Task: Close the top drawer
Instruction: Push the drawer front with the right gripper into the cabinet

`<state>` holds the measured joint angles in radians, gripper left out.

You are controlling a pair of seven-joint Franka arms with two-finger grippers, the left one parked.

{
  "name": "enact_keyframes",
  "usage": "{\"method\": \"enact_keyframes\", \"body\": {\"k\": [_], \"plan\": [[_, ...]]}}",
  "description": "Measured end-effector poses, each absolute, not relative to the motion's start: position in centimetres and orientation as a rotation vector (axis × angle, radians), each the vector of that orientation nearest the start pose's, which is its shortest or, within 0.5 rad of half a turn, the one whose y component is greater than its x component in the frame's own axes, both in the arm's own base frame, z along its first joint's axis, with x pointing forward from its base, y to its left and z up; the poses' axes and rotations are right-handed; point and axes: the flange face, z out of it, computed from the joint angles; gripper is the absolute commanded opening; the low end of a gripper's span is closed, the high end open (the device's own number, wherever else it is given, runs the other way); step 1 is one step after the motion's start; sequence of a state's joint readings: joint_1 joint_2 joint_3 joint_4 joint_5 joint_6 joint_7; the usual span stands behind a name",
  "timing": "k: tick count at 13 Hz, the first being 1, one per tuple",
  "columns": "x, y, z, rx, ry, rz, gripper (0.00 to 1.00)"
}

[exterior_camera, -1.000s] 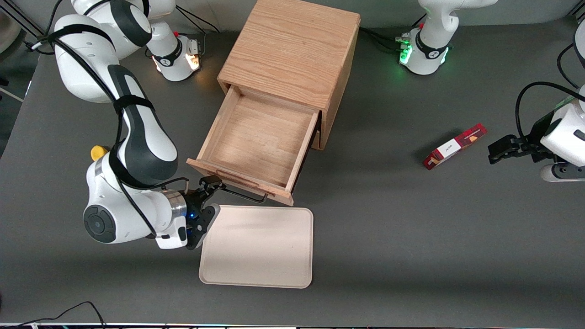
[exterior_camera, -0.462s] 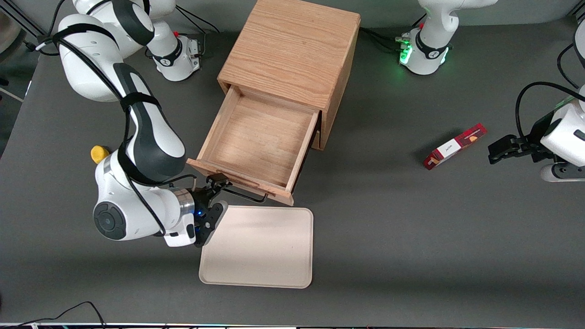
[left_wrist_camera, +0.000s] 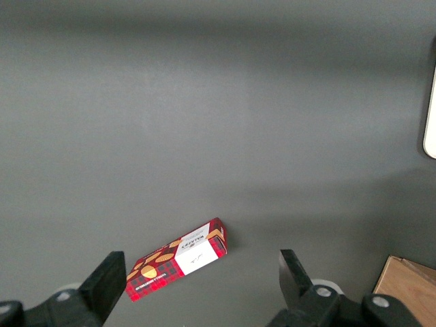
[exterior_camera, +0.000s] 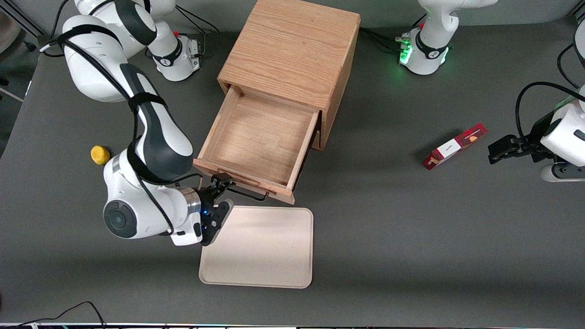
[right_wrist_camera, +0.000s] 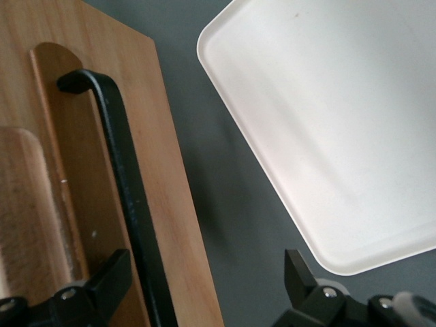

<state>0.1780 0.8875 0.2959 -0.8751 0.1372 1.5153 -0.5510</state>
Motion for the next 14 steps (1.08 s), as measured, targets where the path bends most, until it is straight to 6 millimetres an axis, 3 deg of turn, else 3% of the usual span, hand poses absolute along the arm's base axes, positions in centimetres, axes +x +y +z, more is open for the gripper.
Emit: {"method": "enact_keyframes", "body": {"k": [8,14], "plan": [[67.9,30.3,36.8,-2.414,-1.303,0.31,1.0],[64.0,33.2,37.0,-2.375,-1.399,0.401,1.0]]}}
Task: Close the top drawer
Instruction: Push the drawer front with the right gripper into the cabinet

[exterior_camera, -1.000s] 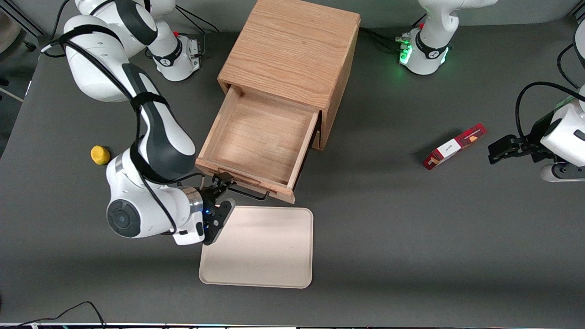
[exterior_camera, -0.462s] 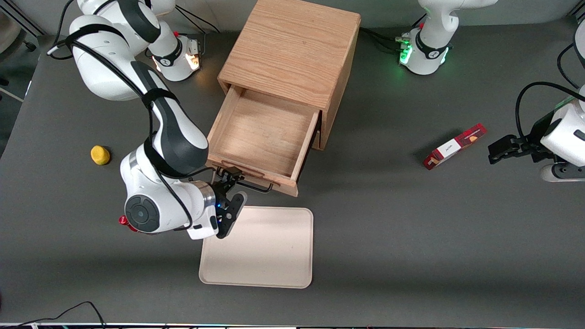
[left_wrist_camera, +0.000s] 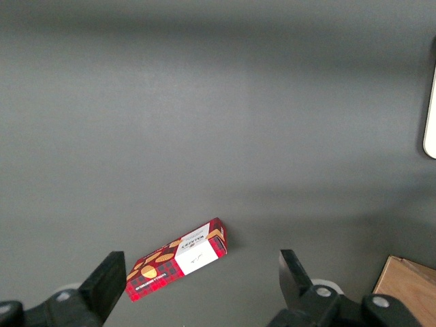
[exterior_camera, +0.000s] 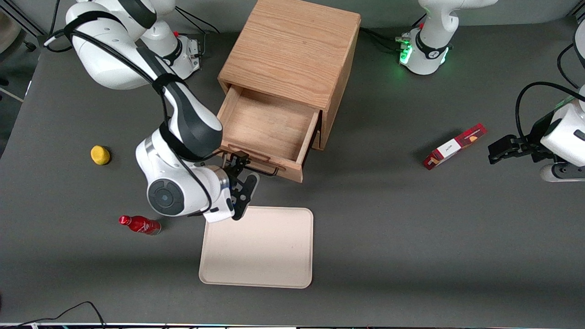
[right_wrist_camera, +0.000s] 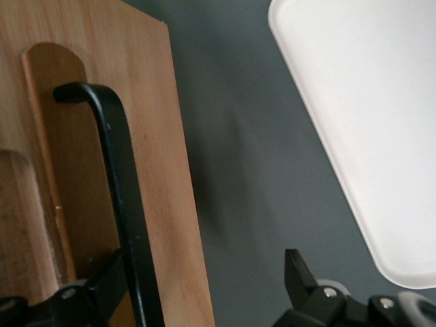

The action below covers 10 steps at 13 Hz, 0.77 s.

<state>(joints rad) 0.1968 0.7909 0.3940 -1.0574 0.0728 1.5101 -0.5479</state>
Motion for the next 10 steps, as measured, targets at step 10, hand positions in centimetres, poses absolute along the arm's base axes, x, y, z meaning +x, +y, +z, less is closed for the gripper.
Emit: {"method": "enact_keyframes", "body": {"k": [10], "plan": [[58.5,35.5,36.5,-2.348,-1.469,0.422,1.0]]}}
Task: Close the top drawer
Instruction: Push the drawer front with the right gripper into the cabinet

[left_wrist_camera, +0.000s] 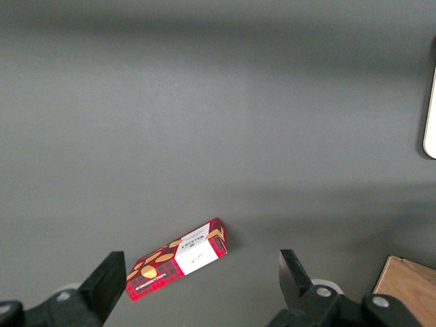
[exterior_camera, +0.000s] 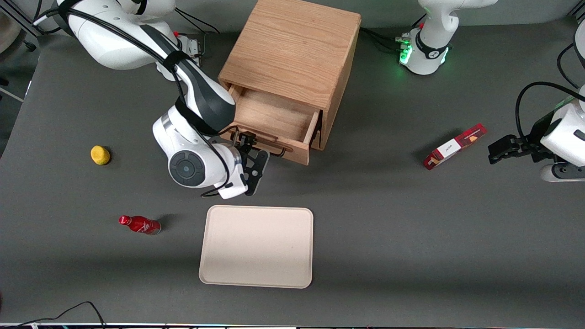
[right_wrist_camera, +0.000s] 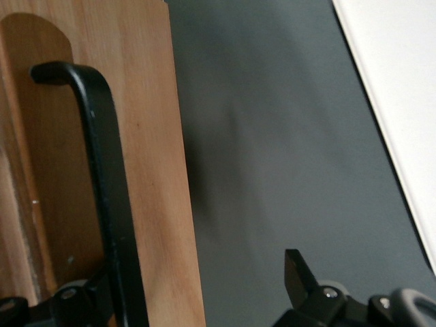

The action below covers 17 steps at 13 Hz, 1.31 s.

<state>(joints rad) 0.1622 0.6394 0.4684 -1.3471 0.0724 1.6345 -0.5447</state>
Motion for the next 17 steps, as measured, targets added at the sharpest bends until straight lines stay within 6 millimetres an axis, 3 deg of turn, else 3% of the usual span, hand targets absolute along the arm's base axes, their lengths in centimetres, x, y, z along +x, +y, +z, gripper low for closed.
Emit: {"method": "enact_keyframes", "body": {"k": [9,17], "plan": [[53.8,39.2,37.0,-2.304,-1.542,0.405,1.0],[49.9,41.3,36.0,-2.261,-1.577,0.443,1.0]]}}
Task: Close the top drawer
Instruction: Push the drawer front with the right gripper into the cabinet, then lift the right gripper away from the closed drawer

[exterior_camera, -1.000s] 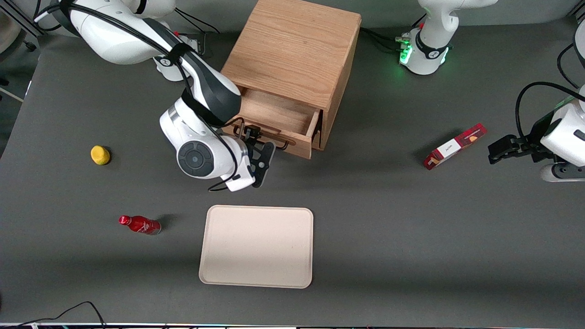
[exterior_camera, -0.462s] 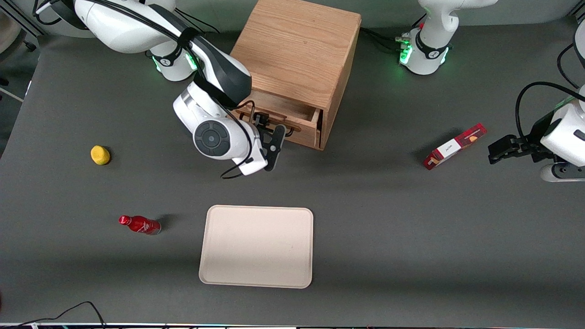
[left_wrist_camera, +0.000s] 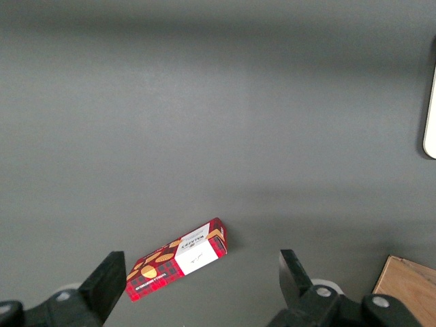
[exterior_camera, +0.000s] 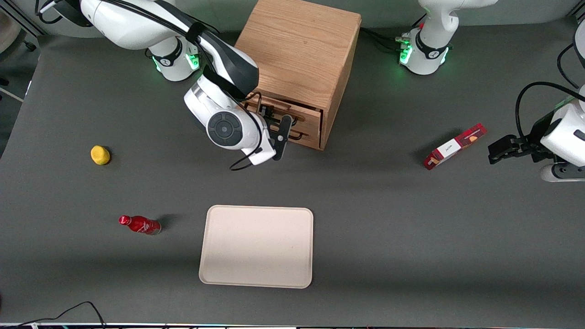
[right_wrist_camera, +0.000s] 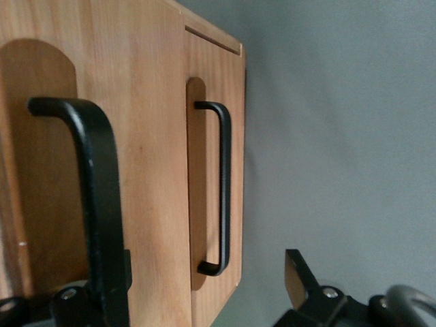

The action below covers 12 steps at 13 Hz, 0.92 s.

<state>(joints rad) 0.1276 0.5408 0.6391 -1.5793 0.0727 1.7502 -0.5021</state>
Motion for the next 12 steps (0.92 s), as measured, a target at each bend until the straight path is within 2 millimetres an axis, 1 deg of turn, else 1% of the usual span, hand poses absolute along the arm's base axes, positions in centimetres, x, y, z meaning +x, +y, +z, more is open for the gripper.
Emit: {"method": "enact_keyframes", "body": {"k": [2,4,12], "plan": [[49.1,41.9,36.6,-2.264,-1.568,0.439,1.0],[49.1,41.9,37.0,-2.272,-1.563,0.423,1.0],[49.1,42.0,37.3,-2.267,-1.561,0.406,1.0]]}}
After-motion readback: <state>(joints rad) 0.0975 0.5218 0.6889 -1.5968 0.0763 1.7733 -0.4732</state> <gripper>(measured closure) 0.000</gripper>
